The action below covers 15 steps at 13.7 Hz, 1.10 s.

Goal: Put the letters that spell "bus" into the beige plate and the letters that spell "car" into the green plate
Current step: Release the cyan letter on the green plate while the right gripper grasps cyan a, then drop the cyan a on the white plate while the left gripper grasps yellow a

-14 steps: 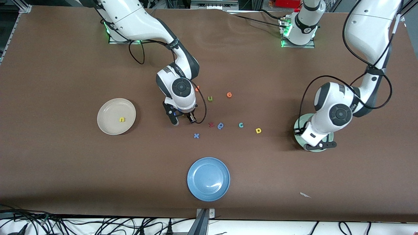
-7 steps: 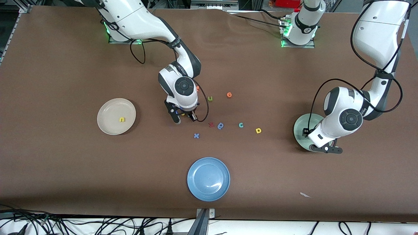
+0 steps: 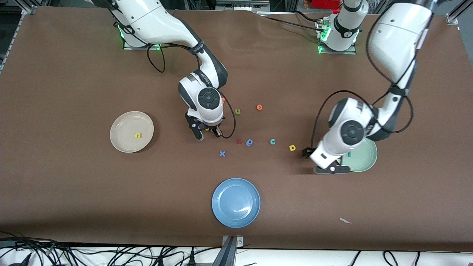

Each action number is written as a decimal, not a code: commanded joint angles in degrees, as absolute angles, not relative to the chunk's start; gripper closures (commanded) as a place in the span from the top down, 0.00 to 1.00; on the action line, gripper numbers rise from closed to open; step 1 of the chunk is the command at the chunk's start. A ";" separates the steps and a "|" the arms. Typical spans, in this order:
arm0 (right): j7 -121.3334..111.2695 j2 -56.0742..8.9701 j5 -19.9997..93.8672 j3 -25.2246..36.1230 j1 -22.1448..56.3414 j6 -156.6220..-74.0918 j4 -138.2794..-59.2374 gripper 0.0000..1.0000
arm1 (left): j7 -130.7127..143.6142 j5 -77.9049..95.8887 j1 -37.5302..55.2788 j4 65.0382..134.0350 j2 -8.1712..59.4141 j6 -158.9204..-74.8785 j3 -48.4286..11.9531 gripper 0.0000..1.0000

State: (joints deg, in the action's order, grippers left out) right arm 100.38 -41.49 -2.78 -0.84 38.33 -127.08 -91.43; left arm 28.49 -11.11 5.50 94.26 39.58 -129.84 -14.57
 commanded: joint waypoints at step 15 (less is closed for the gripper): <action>43.77 -24.79 0.09 7.47 18.11 -123.15 -113.29 1.00 | 40.43 -7.82 10.55 96.24 42.80 -133.50 -14.33 0.76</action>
State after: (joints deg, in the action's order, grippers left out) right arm 45.83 -28.21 -0.78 7.61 17.87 -122.01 -109.78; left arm 39.87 -8.70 9.97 95.14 43.56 -132.75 -14.60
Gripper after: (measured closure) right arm 0.577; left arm 0.159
